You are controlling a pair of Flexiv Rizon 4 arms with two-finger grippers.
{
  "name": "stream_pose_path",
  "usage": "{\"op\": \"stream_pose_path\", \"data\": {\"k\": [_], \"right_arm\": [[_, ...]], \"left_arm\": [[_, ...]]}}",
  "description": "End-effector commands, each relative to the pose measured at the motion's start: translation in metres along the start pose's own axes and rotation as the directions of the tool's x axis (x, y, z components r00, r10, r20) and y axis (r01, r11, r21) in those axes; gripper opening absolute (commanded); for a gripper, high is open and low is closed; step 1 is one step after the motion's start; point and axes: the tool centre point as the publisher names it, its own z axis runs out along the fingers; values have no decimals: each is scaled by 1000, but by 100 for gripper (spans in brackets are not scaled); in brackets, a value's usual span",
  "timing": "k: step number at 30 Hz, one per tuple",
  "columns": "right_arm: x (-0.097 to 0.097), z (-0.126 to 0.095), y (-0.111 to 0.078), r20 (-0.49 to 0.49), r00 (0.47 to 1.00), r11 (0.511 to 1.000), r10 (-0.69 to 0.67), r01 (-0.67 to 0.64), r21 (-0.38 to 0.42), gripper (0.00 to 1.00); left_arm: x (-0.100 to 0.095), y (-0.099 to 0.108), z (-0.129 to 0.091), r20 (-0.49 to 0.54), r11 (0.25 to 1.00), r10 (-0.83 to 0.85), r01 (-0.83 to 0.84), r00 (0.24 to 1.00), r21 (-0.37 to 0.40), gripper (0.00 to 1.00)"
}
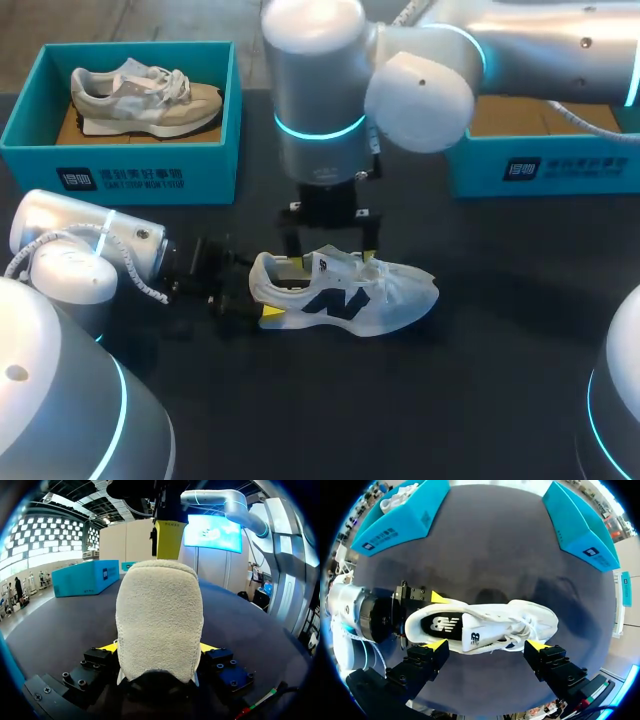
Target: Take the shoe out of the shoebox, open the shoe tongue, remove and reinsert the insole, then place the shoe into the shoebox
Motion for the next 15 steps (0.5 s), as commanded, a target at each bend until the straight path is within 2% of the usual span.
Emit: {"op": "stream_pose_path", "data": {"k": [1, 9, 15], "right_arm": [[17, 11, 6, 35, 999, 1000, -1, 1, 5, 100], [15, 23, 10, 82, 996, 1000, 26, -26, -13, 100], [3, 29, 8, 144, 986, 997, 80, -79, -14, 100]], "left_arm": [[-1, 2, 4, 0, 1000, -1, 1, 1000, -3, 0], [-1, 2, 4, 0, 1000, -1, 1, 1000, -3, 0], [-1, 2, 4, 0, 1000, -1, 1, 1000, -3, 0]]}}
